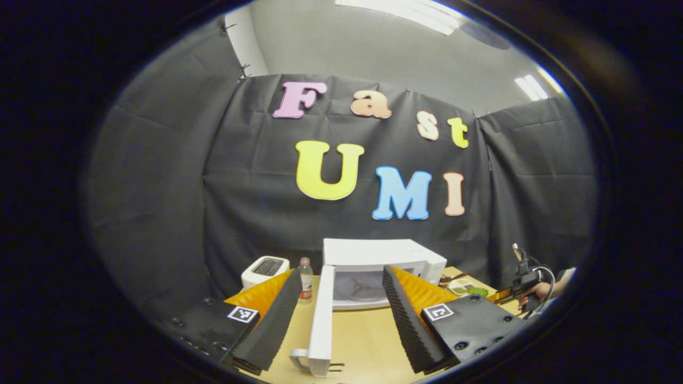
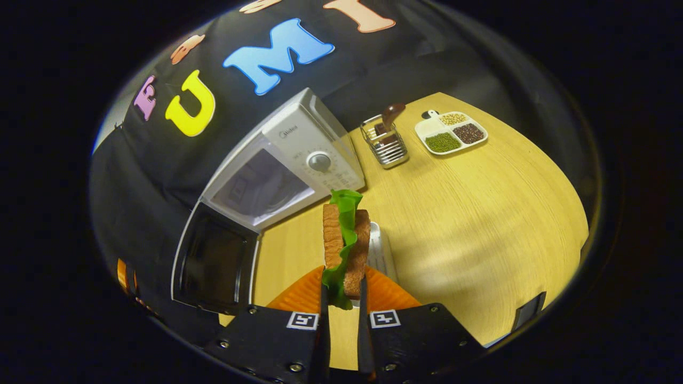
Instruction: Open the microwave oven with the left hand, put the food in, and close the microwave oven.
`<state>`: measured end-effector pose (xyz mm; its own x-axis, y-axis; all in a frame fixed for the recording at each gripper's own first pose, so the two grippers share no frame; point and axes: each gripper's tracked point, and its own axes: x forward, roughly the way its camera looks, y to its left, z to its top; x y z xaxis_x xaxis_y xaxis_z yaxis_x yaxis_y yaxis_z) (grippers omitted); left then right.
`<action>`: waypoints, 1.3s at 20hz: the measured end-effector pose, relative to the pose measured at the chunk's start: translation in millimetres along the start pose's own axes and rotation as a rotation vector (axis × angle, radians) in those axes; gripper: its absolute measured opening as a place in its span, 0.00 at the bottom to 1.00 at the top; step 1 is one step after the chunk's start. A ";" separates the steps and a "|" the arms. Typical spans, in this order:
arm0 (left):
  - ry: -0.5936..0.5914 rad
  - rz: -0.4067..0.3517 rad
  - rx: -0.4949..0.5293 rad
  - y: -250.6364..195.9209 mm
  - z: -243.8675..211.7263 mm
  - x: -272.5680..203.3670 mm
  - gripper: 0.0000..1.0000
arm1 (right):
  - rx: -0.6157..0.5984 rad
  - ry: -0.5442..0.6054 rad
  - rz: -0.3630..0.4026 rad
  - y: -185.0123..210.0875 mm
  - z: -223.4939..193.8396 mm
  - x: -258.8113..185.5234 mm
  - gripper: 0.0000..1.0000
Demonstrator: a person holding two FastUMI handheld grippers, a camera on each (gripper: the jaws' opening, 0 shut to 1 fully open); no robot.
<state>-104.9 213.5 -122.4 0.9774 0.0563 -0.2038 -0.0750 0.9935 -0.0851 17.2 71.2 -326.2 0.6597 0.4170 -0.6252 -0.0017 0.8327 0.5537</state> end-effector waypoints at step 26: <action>-0.014 0.030 0.016 10.6 56.0 29.3 0.96 | 0.548 -0.166 0.275 165.3 37.8 218.9 0.21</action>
<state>-66.1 231.2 -74.7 0.9774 0.0878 -0.1921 -0.1016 0.9928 -0.0630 189.8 286.3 -350.7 0.7978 0.4903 -0.3509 0.1681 0.3779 0.9104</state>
